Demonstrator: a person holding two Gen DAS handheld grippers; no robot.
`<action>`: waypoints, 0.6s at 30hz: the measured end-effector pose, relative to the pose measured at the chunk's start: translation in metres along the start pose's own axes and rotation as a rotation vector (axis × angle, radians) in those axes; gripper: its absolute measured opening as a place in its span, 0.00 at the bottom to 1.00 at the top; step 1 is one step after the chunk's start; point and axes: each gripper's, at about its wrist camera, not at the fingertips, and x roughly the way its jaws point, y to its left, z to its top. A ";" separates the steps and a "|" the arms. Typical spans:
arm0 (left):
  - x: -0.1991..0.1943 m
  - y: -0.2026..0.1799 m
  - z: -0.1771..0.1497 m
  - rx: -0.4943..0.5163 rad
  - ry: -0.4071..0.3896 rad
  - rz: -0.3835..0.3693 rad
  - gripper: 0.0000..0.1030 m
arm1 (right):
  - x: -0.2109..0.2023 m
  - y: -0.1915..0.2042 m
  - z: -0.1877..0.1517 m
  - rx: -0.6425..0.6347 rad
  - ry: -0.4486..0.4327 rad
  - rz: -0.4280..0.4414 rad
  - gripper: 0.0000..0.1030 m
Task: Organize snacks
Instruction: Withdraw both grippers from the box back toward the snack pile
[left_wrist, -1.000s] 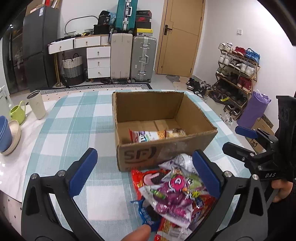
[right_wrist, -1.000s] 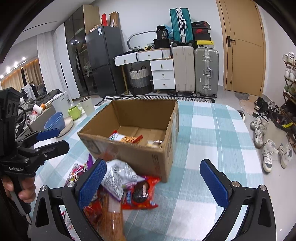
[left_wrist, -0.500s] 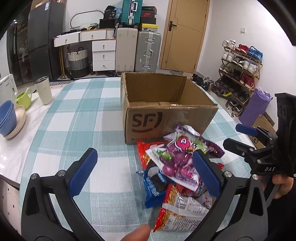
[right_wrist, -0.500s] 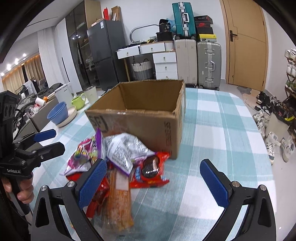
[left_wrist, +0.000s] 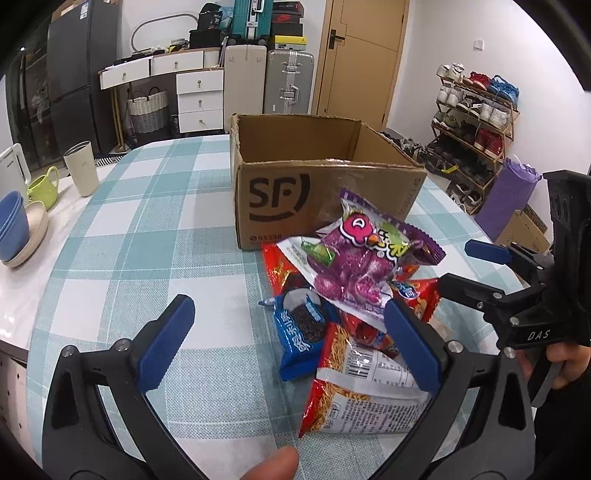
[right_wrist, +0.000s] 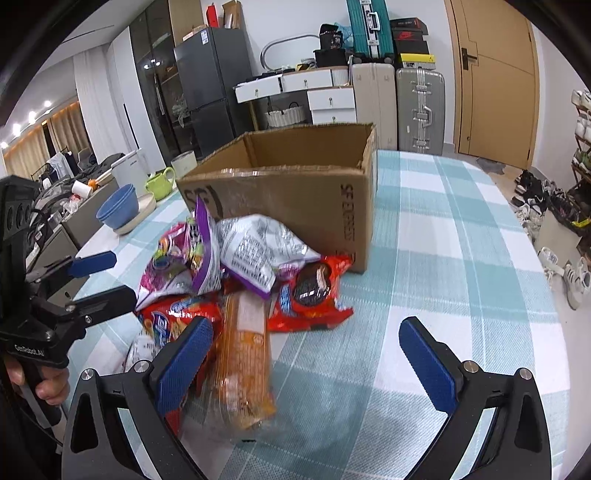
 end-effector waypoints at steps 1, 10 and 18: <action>0.001 0.000 -0.001 0.000 0.002 -0.001 0.99 | 0.001 0.001 -0.002 -0.001 0.006 0.004 1.00; 0.001 -0.005 -0.011 0.015 0.025 -0.026 0.99 | 0.008 0.009 -0.014 -0.015 0.049 0.011 1.00; 0.012 -0.007 -0.018 0.023 0.057 -0.042 0.99 | 0.013 0.010 -0.018 -0.012 0.069 0.012 1.00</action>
